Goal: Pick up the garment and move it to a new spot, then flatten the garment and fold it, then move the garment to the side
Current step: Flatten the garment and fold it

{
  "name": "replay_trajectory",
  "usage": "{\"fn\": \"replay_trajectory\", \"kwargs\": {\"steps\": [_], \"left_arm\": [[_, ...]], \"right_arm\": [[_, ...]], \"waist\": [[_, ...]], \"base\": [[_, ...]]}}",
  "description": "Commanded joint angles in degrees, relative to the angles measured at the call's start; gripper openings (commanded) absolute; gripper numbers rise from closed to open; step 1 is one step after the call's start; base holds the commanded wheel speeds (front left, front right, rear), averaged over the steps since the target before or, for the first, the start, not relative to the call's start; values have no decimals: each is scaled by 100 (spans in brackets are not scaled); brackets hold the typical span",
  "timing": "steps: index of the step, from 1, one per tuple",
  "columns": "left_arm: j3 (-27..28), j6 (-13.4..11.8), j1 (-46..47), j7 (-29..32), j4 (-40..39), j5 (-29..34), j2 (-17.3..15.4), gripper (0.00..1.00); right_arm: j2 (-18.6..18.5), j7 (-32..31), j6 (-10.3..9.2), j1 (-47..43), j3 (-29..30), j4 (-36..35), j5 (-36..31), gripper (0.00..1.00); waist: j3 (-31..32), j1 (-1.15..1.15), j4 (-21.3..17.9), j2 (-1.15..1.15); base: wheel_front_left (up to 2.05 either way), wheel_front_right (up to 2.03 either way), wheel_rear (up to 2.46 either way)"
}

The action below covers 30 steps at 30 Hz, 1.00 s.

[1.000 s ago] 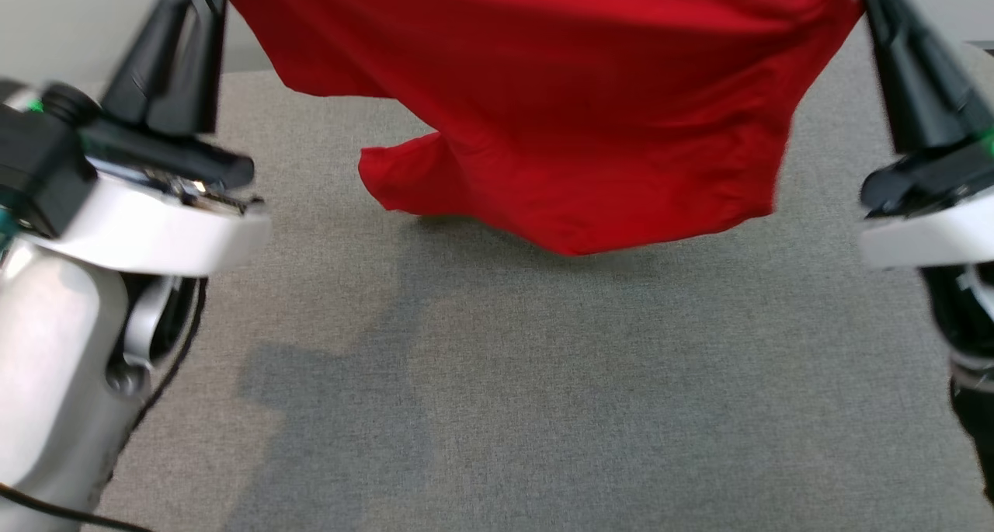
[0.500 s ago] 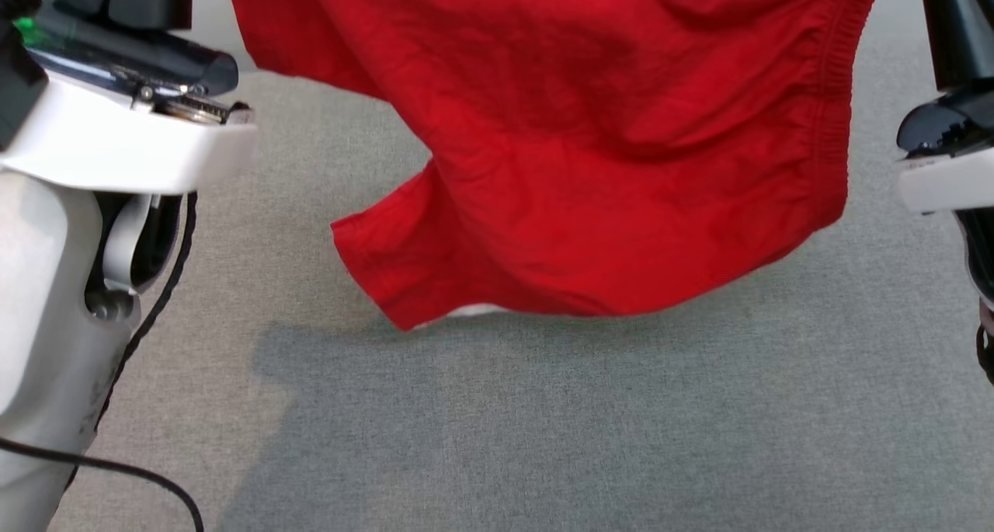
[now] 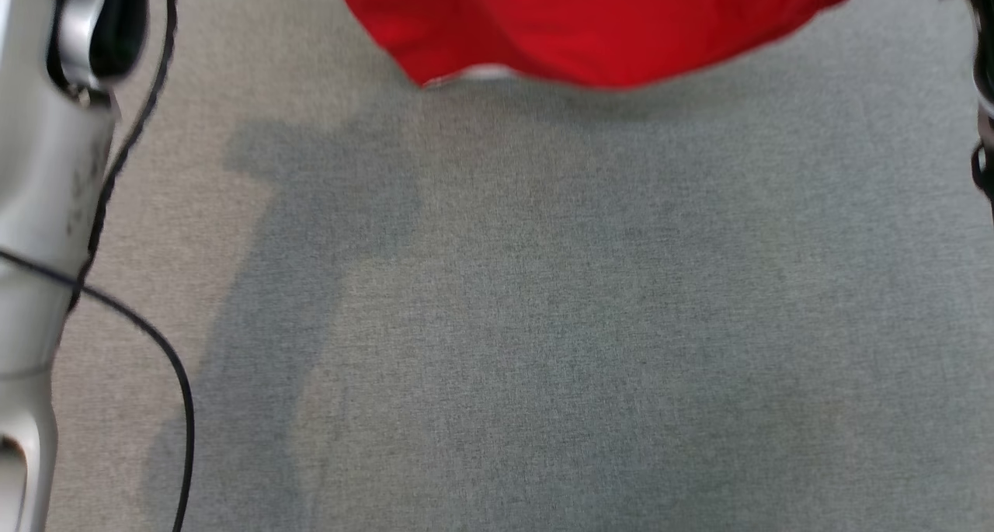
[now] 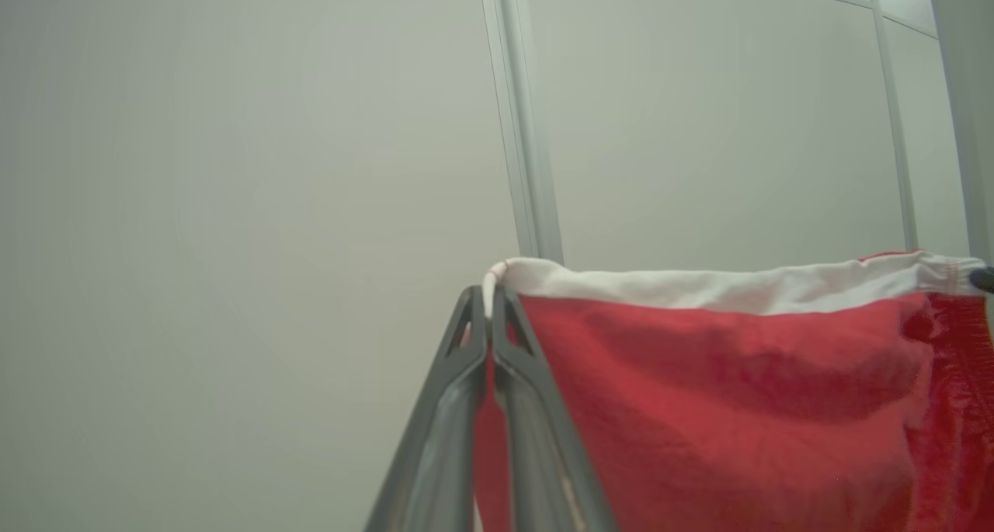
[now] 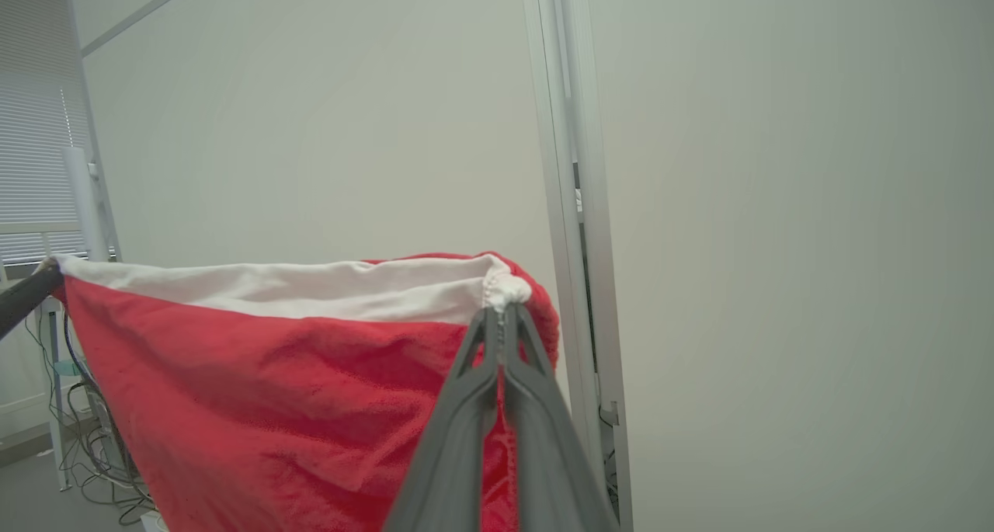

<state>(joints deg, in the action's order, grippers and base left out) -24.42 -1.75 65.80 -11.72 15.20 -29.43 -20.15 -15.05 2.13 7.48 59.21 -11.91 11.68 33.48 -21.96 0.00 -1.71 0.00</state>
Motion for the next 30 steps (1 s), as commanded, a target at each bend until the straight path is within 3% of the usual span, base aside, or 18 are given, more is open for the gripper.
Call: {"fn": "replay_trajectory", "kwargs": {"steps": [1, 9, 18, 24, 30], "left_arm": [[9, 112, 400, -59, 522, -23, 93, 0], [10, 444, 1183, -255, 2702, -105, 567, 0], [52, 718, 806, -332, 4151, -318, 982, 0], [216, 826, 419, -340, 4328, -302, 1095, 0], [461, 865, -498, -341, 3654, -11, 1129, 0]], "right_arm": [[72, 176, 4, 439, -127, 396, 50, 0], [565, 873, 4, 1602, -787, 2307, 329, 0], [732, 1136, 4, 1485, -1631, 3490, 832, 0], [574, 1272, 4, 1167, -2065, 3714, 1286, 0], [324, 1321, 4, 296, -2162, 3189, 1607, 0]], "waist": [[-346, 0, -24, 0], [-592, 0, -121, 0], [-634, 0, -167, 0], [-577, 0, -108, 0], [-241, 0, -26, 0]], "base": [[0, 0, 0], [0, 0, 0], [0, 0, 0], [0, 0, 0], [0, 0, 0]]}}
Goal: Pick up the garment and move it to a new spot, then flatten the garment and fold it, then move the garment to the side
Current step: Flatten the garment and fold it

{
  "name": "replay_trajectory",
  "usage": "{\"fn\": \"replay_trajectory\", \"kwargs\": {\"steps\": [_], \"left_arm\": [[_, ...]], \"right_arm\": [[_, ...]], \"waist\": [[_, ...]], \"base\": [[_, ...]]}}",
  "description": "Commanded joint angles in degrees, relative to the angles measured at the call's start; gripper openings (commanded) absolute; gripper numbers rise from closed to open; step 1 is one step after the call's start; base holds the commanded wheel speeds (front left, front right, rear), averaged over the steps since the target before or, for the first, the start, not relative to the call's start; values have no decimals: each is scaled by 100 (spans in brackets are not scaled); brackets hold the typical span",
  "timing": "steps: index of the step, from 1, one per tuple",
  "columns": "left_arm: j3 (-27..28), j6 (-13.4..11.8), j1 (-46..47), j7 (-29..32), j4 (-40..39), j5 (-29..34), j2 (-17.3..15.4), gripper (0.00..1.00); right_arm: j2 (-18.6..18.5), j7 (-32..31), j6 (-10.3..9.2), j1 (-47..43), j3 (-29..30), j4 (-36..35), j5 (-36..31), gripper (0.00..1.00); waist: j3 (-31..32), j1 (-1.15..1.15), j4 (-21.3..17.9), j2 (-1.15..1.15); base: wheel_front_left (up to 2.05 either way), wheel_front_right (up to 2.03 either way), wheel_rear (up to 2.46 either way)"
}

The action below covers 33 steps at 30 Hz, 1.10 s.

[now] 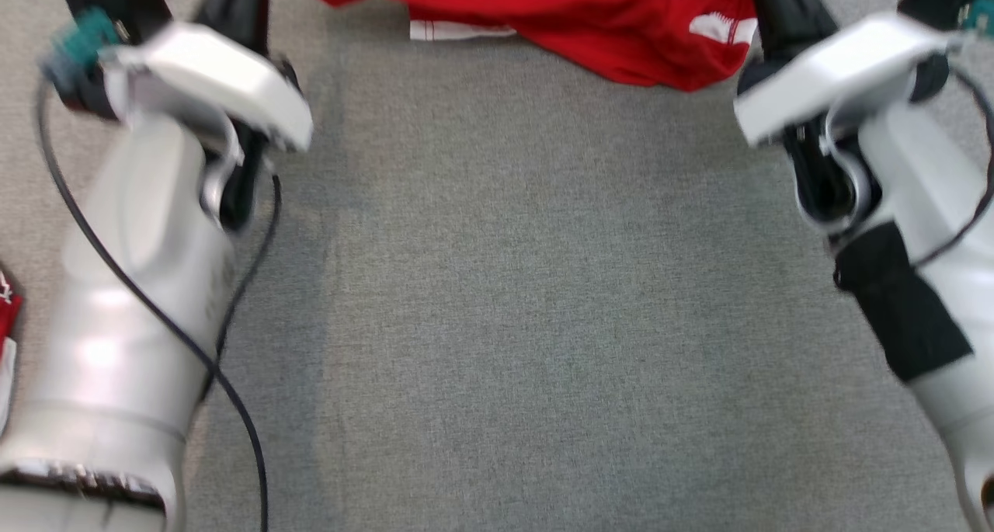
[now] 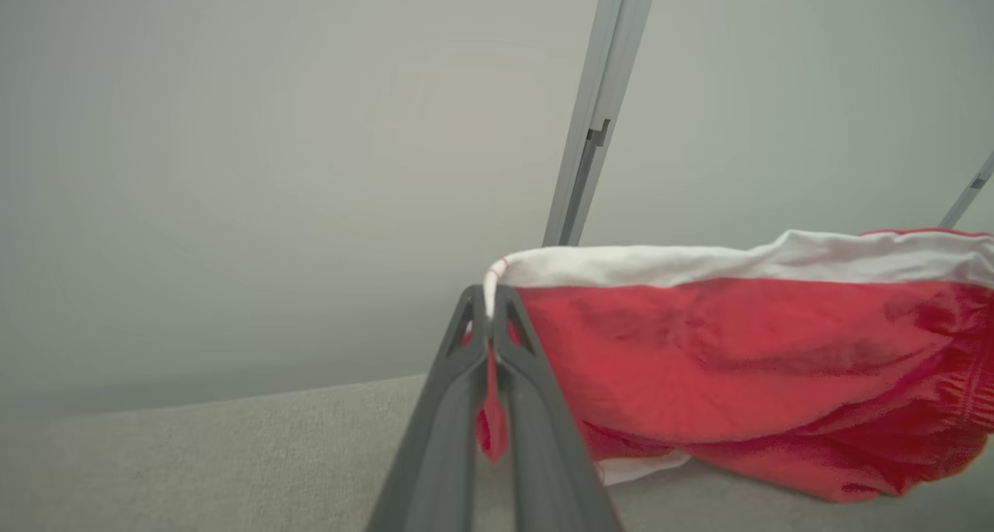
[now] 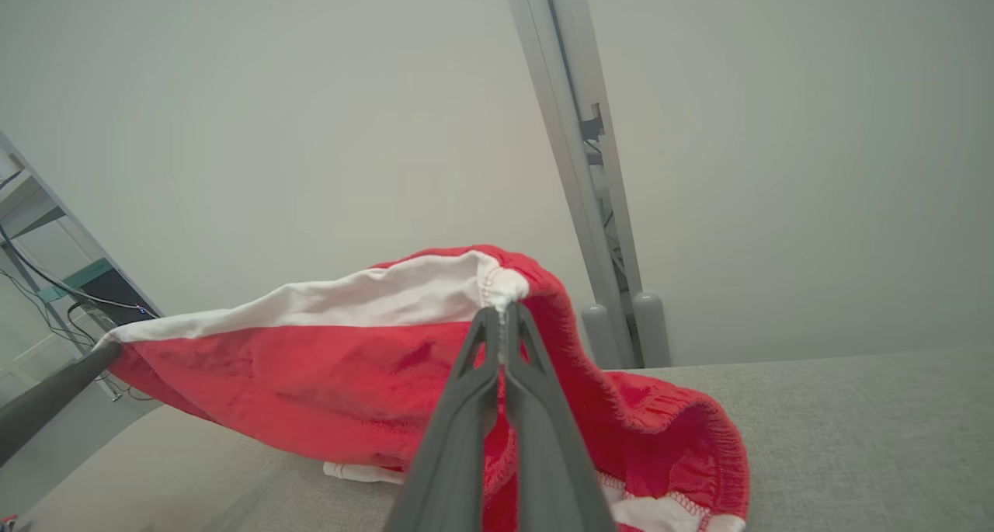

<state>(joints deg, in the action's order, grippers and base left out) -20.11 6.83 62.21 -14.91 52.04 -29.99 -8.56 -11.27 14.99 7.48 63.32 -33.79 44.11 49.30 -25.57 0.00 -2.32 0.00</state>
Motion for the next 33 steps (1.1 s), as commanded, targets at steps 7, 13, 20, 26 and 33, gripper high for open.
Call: {"fn": "replay_trajectory", "kwargs": {"steps": [7, 13, 20, 26, 33], "left_arm": [[369, 21, -2317, -21, -1645, 644, 12, 0], [607, -96, -3887, -23, -2641, 865, -26, 0], [830, -473, -5451, -16, -3612, 830, 48, 0], [802, -830, -6475, 302, -4552, 824, 0, 0], [798, -1173, -7249, 706, -5401, 729, 47, 0]], "right_arm": [[-243, 26, 4, -2219, 298, -1227, -225, 0], [-329, 27, 4, -3498, 430, -1930, -454, 0], [-381, 23, 4, -4841, 654, -2524, -566, 0], [-361, -384, 4, -5848, 903, -3053, -738, 0], [-186, -858, 4, -6810, 1406, -3653, -997, 0]], "waist": [[672, 0, 74, 0], [1073, 0, 49, 0], [1523, 0, 14, 0], [1781, 0, 37, 0], [1971, 0, 132, 0]], "base": [[0, 0, 0], [0, 0, 0], [0, 0, 0], [0, 0, 0], [0, 0, 0]]}}
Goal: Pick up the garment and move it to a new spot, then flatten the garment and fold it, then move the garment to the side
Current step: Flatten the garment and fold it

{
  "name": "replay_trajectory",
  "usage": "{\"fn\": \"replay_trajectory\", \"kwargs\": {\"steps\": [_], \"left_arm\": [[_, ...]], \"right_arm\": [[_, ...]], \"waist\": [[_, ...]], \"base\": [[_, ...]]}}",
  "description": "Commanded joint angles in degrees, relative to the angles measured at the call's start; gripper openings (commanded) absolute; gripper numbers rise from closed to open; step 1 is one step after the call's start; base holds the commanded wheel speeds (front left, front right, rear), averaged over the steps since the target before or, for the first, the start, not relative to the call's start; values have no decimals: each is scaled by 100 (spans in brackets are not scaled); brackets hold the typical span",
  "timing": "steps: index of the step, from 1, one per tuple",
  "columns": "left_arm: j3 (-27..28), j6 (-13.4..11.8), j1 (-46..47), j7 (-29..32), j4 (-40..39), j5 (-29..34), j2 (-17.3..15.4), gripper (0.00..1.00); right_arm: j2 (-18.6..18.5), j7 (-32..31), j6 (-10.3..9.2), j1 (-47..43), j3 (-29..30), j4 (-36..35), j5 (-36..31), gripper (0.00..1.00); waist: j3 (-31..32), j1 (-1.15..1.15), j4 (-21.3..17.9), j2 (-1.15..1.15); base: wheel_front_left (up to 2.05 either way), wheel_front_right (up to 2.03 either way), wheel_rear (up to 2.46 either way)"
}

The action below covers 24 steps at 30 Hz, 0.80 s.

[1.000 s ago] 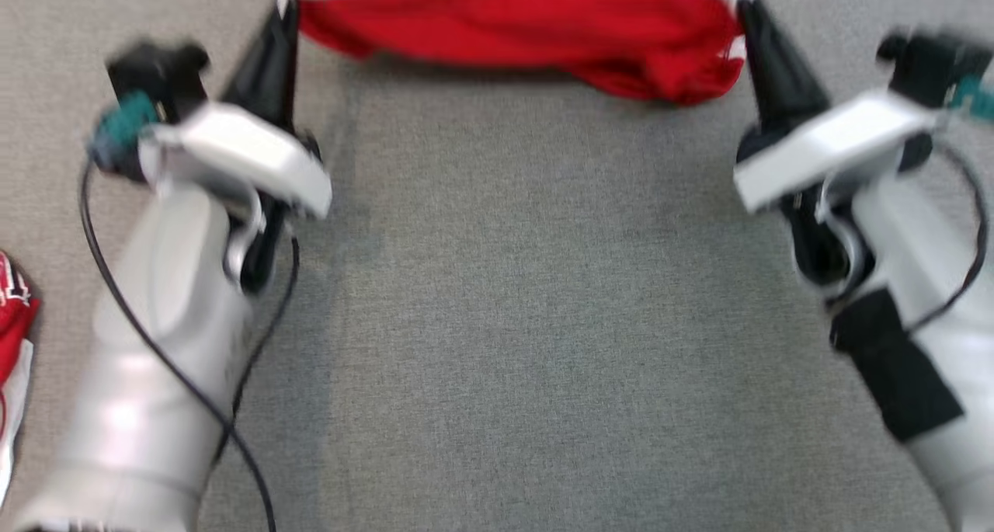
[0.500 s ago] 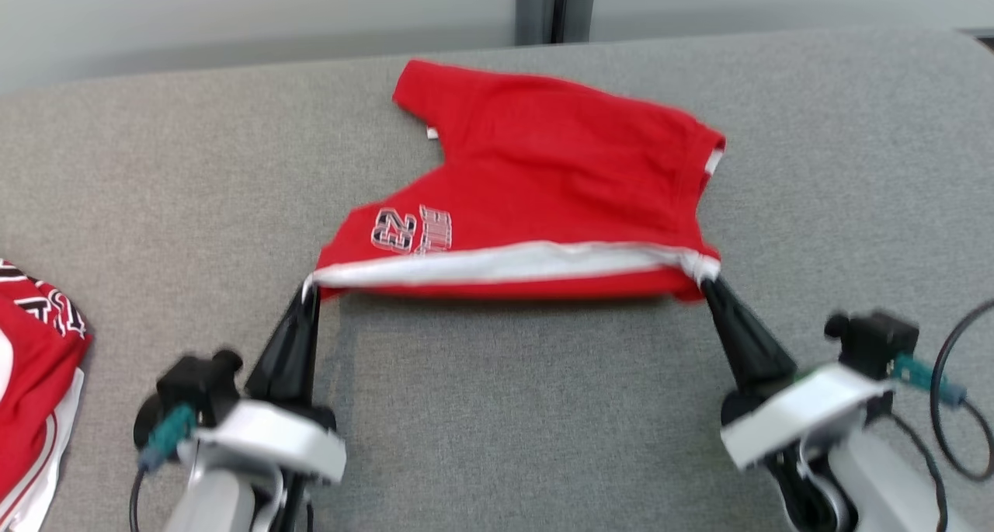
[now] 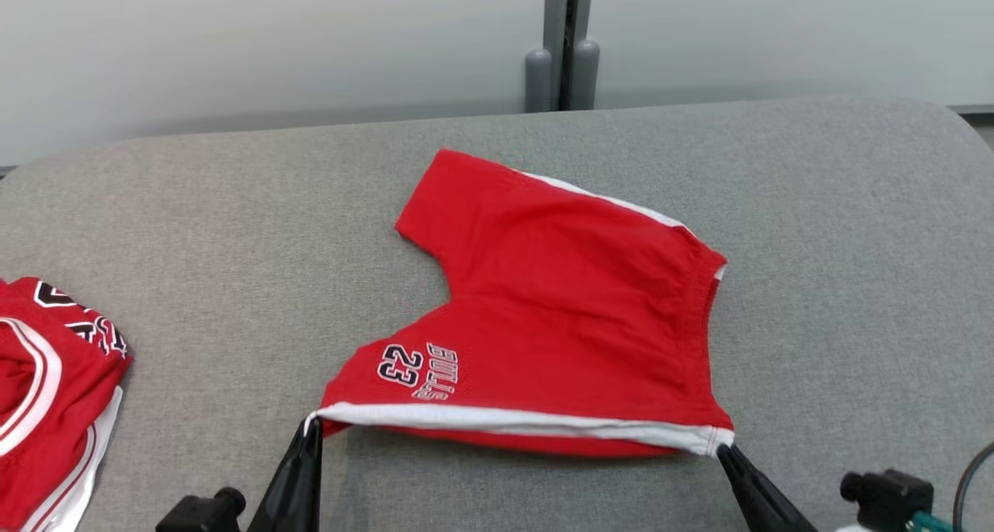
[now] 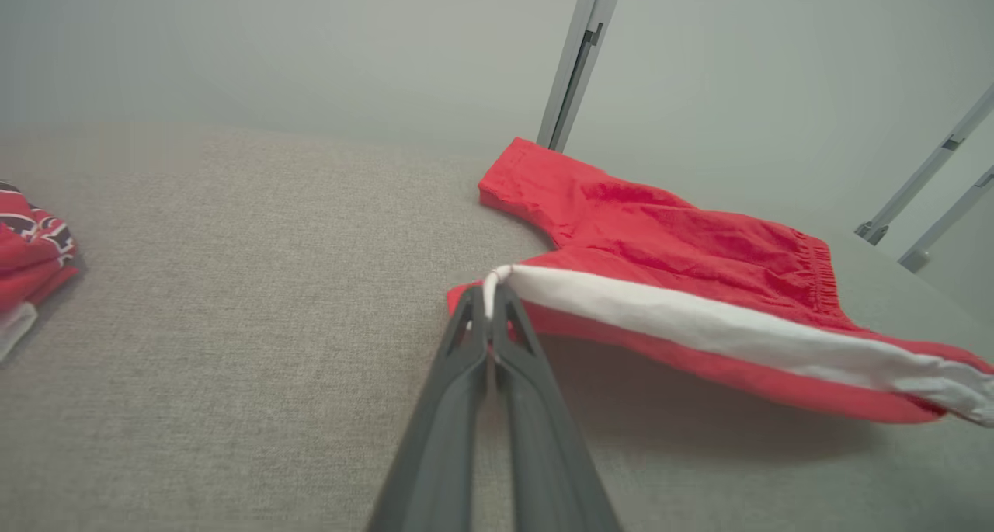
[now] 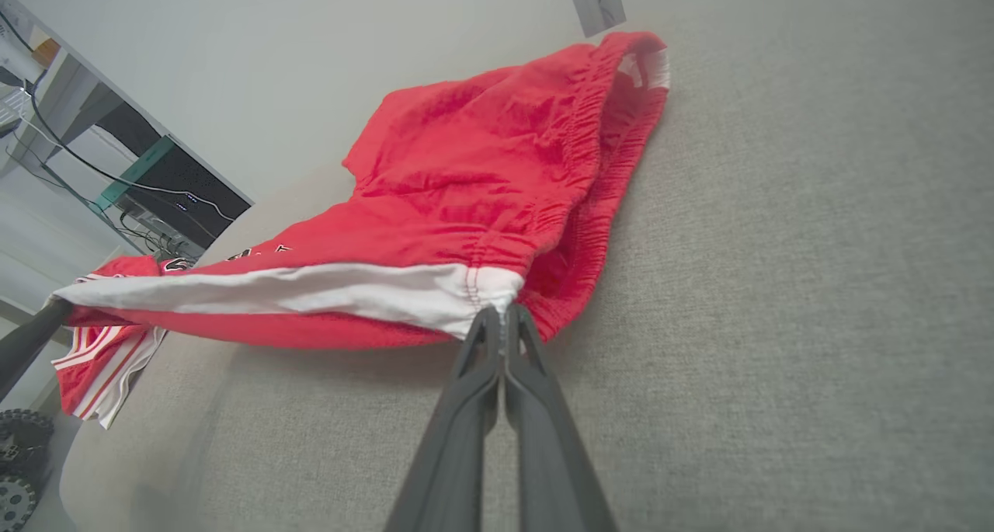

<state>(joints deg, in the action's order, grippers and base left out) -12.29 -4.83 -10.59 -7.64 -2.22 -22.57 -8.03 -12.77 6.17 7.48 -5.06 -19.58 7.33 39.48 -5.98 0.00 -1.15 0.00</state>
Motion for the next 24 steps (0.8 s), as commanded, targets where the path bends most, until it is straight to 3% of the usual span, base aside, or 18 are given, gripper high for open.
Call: {"fn": "replay_trajectory", "kwargs": {"steps": [1, 9, 18, 24], "left_arm": [[11, -62, -58, 36, -106, 7, -1, 0], [-20, -218, -76, 233, -665, 113, -105, 0], [91, 15, 1083, 301, -717, 311, -440, 0], [126, 302, 2266, 453, -337, 278, -641, 0]], "right_arm": [[3, -58, 4, -105, 72, -109, -57, 0], [282, -591, 4, -443, 555, -854, -393, 0], [748, -395, 4, 203, 1051, -1071, -664, 0], [940, -107, 4, 1147, 1085, -629, -578, 0]], "waist": [[10, 0, 29, 0], [-184, 0, 20, 0], [-692, 0, -116, 0], [-989, 0, -410, 0]], "base": [[0, 0, 0], [0, 0, 0], [0, 0, 0], [0, 0, 0]]}}
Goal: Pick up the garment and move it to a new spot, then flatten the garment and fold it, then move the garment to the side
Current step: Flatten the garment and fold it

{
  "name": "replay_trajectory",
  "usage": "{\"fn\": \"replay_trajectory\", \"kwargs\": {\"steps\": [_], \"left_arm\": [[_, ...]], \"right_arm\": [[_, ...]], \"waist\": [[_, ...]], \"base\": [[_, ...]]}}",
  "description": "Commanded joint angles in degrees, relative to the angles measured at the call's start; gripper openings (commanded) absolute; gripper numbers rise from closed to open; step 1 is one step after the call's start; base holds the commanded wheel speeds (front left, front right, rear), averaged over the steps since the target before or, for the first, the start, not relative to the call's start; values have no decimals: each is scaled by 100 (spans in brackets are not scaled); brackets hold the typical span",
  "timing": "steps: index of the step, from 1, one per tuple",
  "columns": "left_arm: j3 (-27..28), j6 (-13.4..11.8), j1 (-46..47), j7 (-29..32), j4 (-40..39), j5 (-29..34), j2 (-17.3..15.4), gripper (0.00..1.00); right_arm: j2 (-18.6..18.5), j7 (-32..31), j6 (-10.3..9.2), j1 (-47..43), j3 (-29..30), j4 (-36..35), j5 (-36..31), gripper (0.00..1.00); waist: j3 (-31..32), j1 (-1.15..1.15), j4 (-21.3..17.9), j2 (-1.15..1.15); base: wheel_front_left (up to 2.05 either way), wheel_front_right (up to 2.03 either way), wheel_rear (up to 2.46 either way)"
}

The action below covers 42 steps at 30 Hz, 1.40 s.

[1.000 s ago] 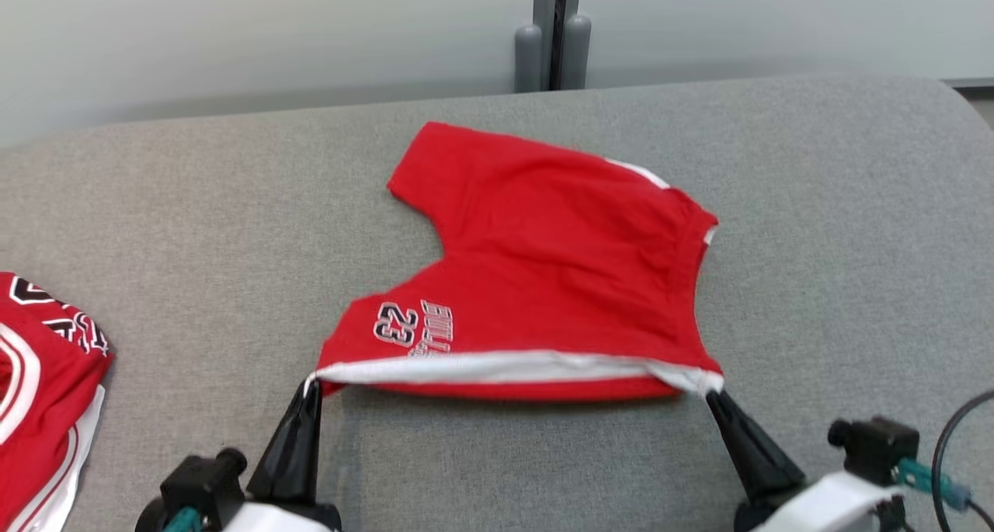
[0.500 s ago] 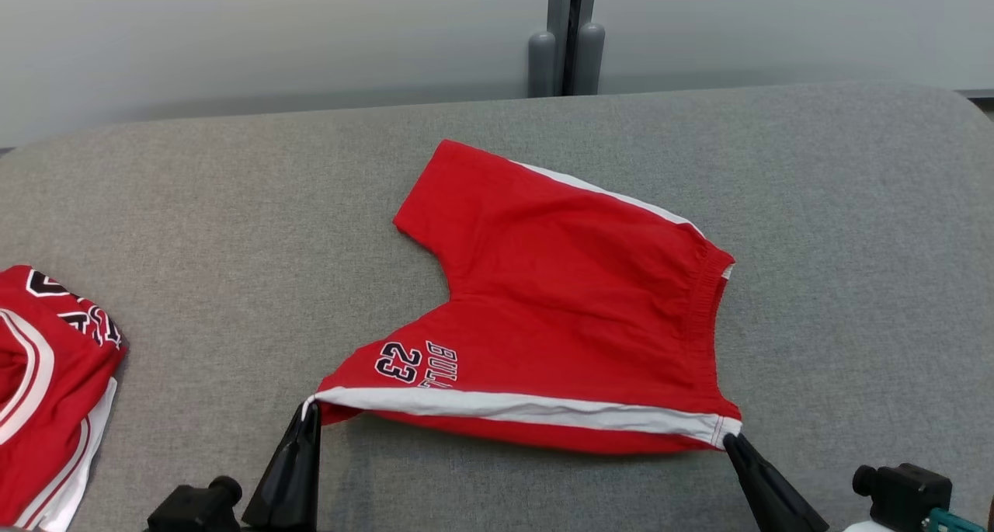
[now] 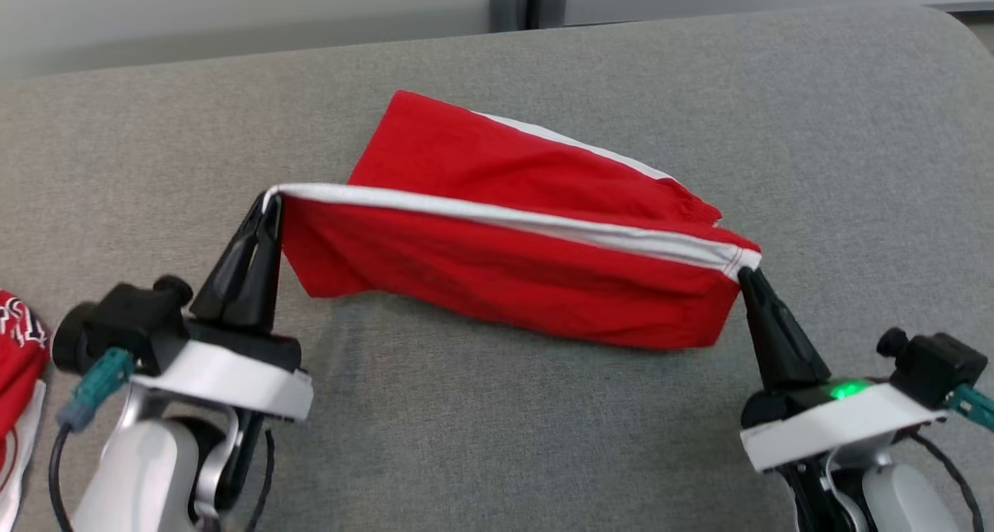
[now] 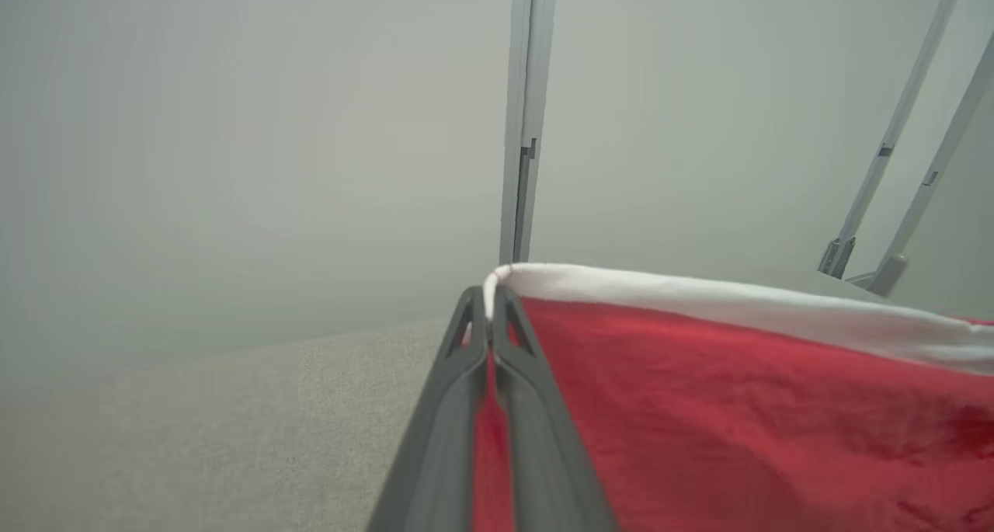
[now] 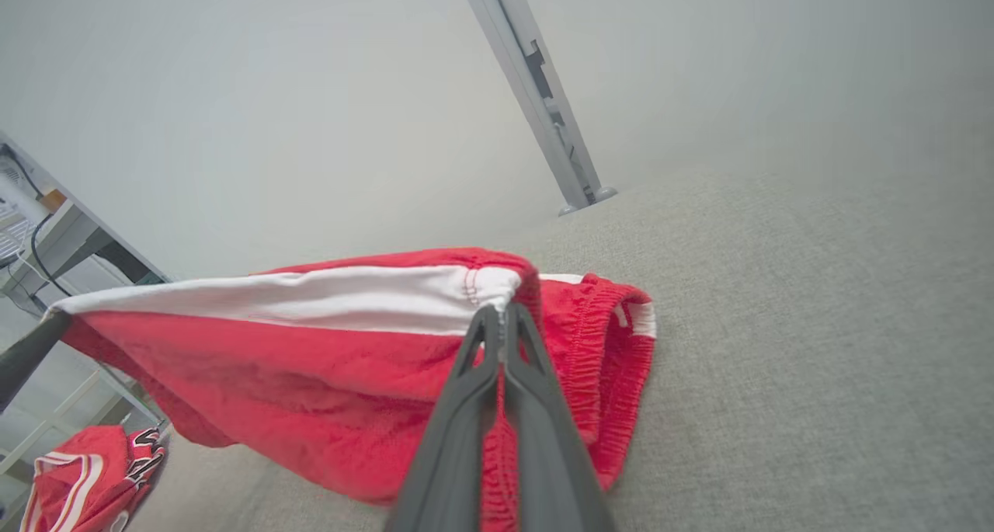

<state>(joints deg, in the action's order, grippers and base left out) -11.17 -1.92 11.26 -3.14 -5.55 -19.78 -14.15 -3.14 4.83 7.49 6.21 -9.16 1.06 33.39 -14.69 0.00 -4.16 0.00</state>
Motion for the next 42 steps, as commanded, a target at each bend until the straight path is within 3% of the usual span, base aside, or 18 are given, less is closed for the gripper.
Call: {"fn": "replay_trajectory", "kwargs": {"steps": [1, 6, 14, 27, 28, 29, 30, 31, 36, 42], "left_arm": [[5, 62, 298, 15, 108, -7, -50, 0], [-192, 364, 1535, 186, 906, 42, -25, 0], [-522, 684, 3232, 328, 2835, 161, 91, 0], [-789, 876, 4507, 230, 5279, -10, 364, 0], [-799, 885, 4537, 193, 5394, -33, 384, 26], [-801, 890, 4568, 136, 5494, -72, 411, 92], [-813, 887, 4585, 57, 5570, -82, 436, 100], [-819, 892, 4579, -37, 5631, -106, 465, 100], [-853, 887, 4403, -687, 5749, -132, 540, 100], [-657, 656, 3809, -1168, 5173, -168, 542, 100]], "right_arm": [[-10, 91, 2, 195, 27, 141, 65, 0], [9, 515, 3, 1048, -164, 771, 357, 0], [4, 940, 3, 2214, -436, 1746, 772, 0], [3, 1052, 3, 3088, -847, 2610, 1197, 0], [2, 1053, 3, 3093, -870, 2618, 1196, 9], [8, 1053, 3, 3076, -908, 2626, 1165, 27], [8, 1053, 3, 3053, -908, 2609, 1116, 75], [4, 1053, 3, 3005, -892, 2596, 1067, 100], [1, 1043, 3, 2718, -744, 2295, 553, 100], [-121, 1043, 3, 1958, -178, 1302, -721, 100]], "waist": [[-170, 0, -145, 0], [-536, 0, -291, 0], [-1055, 0, -523, 0], [-1361, 0, -564, 0], [-1368, 0, -560, 0], [-1369, 0, -553, 0], [-1367, 0, -543, 0], [-1356, 0, -526, 0], [-1270, 0, -415, 0], [-1056, 0, -252, 0]], "base": [[0, 0, 0], [0, 0, 0], [0, 0, 0], [0, 0, 0], [0, 0, 0], [0, 0, 0], [0, 0, 0], [0, 0, 0], [0, 0, 0], [0, 0, 0]]}}
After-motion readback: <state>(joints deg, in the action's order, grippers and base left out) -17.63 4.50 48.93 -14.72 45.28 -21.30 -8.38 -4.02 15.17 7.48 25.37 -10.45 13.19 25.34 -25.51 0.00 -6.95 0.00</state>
